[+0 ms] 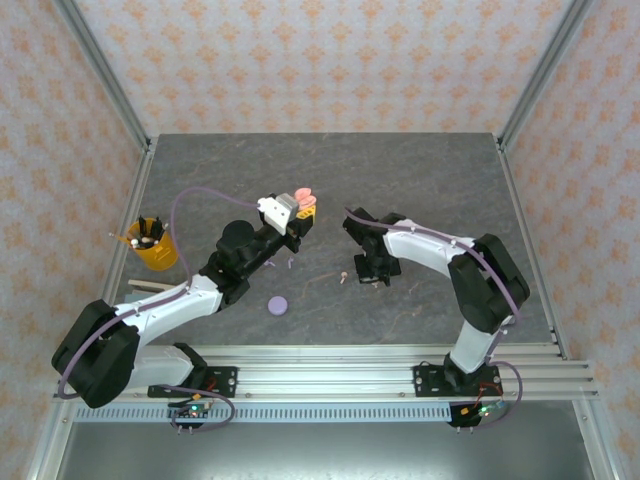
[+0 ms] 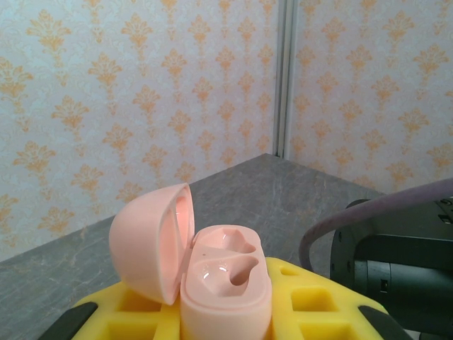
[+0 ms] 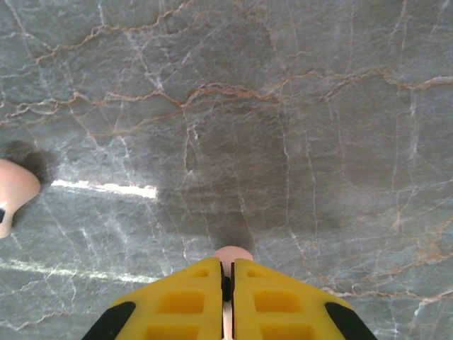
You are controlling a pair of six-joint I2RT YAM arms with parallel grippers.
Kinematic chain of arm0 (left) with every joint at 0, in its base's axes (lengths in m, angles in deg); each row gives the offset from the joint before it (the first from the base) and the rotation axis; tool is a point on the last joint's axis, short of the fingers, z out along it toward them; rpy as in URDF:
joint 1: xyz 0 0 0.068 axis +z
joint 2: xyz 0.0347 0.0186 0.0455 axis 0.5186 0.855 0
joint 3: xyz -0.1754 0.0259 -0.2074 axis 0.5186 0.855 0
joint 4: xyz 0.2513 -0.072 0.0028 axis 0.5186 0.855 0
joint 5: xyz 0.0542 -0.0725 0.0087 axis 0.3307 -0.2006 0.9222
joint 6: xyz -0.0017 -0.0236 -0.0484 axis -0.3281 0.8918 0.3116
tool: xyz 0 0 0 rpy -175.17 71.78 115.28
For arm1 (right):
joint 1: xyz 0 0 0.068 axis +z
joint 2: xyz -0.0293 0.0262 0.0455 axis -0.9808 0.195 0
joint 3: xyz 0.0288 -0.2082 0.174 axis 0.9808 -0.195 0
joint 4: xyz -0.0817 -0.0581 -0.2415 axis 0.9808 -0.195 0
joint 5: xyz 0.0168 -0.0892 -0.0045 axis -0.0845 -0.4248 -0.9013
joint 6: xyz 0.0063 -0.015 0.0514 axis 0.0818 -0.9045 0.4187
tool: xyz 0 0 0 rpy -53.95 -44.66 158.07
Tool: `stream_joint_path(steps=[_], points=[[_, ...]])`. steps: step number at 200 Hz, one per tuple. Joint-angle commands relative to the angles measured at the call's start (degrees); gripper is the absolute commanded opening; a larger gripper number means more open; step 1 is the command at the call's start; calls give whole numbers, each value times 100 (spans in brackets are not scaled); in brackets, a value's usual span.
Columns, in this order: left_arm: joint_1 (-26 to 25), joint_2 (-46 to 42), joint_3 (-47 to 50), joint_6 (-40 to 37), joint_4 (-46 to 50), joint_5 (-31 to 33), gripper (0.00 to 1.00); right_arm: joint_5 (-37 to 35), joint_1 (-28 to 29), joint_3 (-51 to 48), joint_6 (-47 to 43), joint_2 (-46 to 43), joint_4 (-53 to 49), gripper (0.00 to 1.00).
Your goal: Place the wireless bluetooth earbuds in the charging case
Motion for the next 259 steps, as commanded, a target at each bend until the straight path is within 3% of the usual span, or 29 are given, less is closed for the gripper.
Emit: stream_joint_path(steps=[1, 36, 78, 163, 259], points=[[-35, 35, -182, 60, 0, -82, 0, -289, -33, -157, 233, -101, 290, 10], [-35, 16, -173, 69, 0, -77, 0, -228, -32, -176, 234, -9, 265, 11], [-30, 15, -182, 63, 2, -76, 0, -202, -32, -194, 232, -81, 0, 28], [-35, 8, -208, 38, 9, -73, 0, 71, 121, -225, 106, -131, -342, 32], [-35, 1, -208, 40, 9, -77, 0, -405, 197, 36, 183, 286, -443, 31]])
